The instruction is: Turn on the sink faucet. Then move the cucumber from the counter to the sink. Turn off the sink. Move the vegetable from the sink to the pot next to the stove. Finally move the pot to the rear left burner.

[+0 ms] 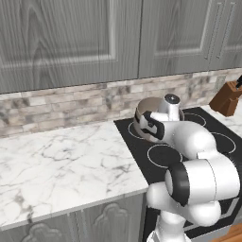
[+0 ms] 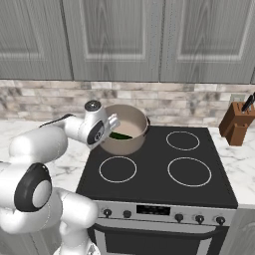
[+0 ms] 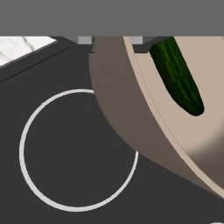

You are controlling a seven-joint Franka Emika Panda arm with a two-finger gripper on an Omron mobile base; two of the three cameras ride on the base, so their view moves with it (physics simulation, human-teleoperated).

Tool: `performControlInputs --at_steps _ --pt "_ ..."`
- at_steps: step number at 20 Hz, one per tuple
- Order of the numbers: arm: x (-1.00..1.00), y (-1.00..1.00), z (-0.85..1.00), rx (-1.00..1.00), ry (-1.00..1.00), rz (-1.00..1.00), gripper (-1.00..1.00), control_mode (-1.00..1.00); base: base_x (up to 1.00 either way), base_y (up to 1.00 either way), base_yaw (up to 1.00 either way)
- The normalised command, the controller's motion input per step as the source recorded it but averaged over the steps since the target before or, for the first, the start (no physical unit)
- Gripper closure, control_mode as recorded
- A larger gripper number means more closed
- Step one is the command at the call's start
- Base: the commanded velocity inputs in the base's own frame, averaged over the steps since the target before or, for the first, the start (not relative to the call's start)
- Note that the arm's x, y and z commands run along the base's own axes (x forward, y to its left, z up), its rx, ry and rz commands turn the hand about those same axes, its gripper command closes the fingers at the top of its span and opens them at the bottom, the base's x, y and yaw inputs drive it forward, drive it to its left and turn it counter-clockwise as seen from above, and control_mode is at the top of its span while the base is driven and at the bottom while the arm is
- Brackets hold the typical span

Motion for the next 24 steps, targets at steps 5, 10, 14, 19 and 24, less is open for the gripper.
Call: performControlInputs --at_steps 5,10,14,19,24 --pt "0.26 -0.03 -0.03 0.00 0.00 0.00 1.00 -1.00 0.00 0.00 0.00" --pt "0.25 0.00 -0.04 0.00 0.00 0.01 1.00 -1.00 0.00 0.00 0.00" --pt "0.20 -0.01 -0.06 0.00 0.00 0.02 1.00 -1.00 0.00 0.00 0.00" --pt "0.19 0.00 -0.05 0.00 0.00 0.03 1.00 -1.00 0.00 0.00 0.00" --pt "0.14 0.00 -0.06 0.00 0.00 0.04 1.00 -1.00 0.00 0.00 0.00"
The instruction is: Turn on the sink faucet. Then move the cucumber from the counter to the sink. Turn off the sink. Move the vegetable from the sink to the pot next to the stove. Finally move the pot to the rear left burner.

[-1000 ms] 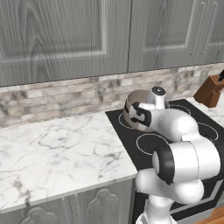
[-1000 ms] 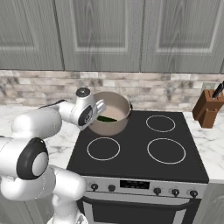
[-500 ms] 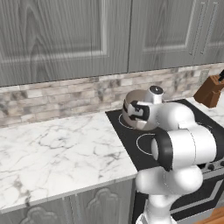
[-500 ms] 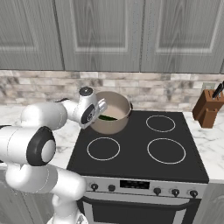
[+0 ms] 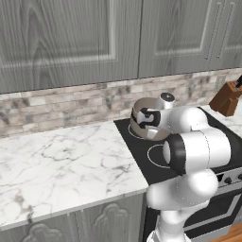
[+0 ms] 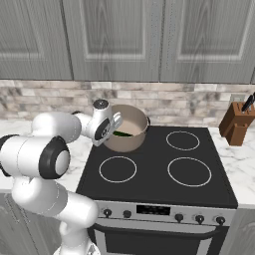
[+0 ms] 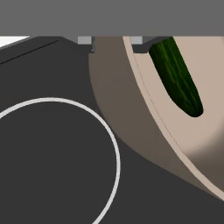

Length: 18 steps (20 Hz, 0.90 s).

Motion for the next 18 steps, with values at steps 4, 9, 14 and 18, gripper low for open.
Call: performControlInputs --at_steps 4,9,14,18 --pt "0.10 0.00 -0.08 0.00 0.00 0.04 1.00 -1.00 0.00 0.00 0.00" --pt "0.06 0.00 -0.06 0.00 0.00 0.04 1.00 -1.00 0.00 0.00 0.00" --pt "0.09 0.00 -0.07 0.00 0.00 0.04 1.00 -1.00 0.00 0.00 0.00" --pt "0.12 0.00 -0.07 0.00 0.00 0.03 1.00 -1.00 0.00 0.00 0.00"
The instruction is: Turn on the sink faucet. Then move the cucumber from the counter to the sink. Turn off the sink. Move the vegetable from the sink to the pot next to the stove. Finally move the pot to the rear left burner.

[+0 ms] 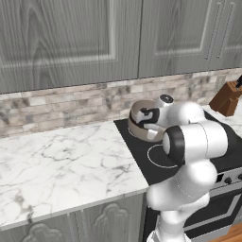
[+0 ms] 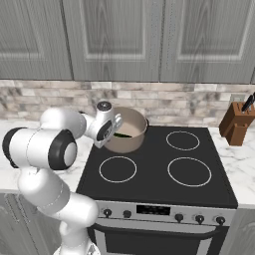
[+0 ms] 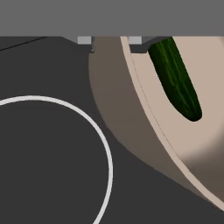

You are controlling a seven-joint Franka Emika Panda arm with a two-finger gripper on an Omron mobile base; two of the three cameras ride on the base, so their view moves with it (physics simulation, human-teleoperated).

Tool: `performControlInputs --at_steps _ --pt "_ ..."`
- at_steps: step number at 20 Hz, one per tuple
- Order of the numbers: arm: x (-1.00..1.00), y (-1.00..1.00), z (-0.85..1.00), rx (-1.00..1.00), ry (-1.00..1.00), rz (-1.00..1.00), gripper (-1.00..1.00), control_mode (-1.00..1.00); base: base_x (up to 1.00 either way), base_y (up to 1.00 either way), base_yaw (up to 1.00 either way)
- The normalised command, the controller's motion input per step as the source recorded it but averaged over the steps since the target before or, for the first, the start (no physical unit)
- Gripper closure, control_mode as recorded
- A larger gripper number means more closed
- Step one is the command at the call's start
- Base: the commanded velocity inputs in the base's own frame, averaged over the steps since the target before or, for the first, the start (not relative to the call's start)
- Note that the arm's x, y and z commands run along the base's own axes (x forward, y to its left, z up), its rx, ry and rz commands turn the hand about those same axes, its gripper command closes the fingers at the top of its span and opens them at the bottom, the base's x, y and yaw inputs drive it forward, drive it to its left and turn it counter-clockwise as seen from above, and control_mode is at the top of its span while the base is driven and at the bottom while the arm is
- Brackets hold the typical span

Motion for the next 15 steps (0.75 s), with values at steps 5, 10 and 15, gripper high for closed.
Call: performControlInputs --at_steps 5,10,15 --pt "0.15 0.00 -0.08 0.00 0.00 0.02 1.00 -1.00 0.00 0.00 0.00" --pt "0.13 0.00 -0.10 0.00 0.00 0.02 -1.00 -1.00 0.00 0.00 0.00" --pt "0.05 0.01 -0.04 0.00 0.00 0.03 -1.00 -1.00 0.00 0.00 0.00"
